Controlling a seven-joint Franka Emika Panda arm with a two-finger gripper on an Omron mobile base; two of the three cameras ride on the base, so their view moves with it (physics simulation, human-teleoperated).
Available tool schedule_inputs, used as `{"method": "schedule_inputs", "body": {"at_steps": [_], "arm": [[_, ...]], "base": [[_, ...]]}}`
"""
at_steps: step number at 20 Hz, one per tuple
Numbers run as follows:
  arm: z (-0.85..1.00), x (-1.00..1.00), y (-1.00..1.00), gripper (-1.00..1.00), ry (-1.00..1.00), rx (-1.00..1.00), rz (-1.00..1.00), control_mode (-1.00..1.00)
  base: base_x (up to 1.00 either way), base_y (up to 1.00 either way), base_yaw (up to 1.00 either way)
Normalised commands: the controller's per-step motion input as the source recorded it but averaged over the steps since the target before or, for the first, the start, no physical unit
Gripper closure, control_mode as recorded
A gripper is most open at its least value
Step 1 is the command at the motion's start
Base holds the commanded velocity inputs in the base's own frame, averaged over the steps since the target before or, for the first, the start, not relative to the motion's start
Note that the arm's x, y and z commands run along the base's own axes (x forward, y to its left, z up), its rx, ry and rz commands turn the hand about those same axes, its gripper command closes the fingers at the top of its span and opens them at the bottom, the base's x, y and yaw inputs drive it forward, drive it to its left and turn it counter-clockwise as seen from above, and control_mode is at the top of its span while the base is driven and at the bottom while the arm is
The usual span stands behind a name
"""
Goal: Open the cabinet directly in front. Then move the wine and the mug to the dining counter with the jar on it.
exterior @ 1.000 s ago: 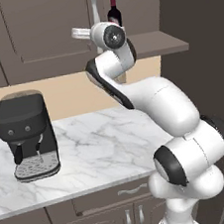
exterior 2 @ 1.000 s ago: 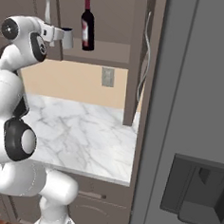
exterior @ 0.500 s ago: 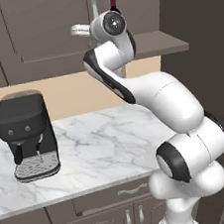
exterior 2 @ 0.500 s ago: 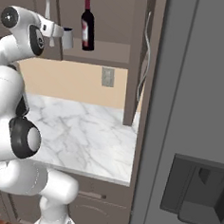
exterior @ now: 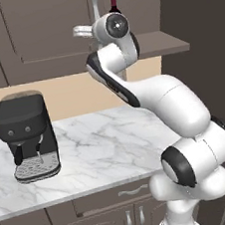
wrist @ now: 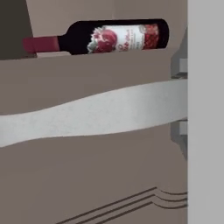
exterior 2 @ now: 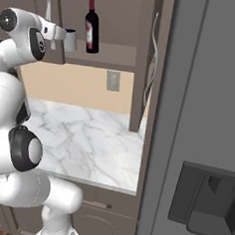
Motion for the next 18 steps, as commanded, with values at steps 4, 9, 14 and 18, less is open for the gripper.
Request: {"method": "schedule_inputs", "body": {"at_steps": [4,9,14,18], "arm": [[0.00,-0.84,0.47,1.00,-0.16,-0.04,0.00,-1.00],[0.01,-1.00,0.82,1.00,-0.14,-0.04,0.00,-1.00],[0.17,-1.00,1.00,1.00,-0.09,-0.09,-0.02,-1.00],[0.18,-1.00,1.00,1.00,-0.07,-0.14,-0.05,-1.00]], "base": [[0.00,0.00,0.00],[0.00,0.00,0.00],[0.00,0.00,0.00],[0.00,0.00,0.00]]}}
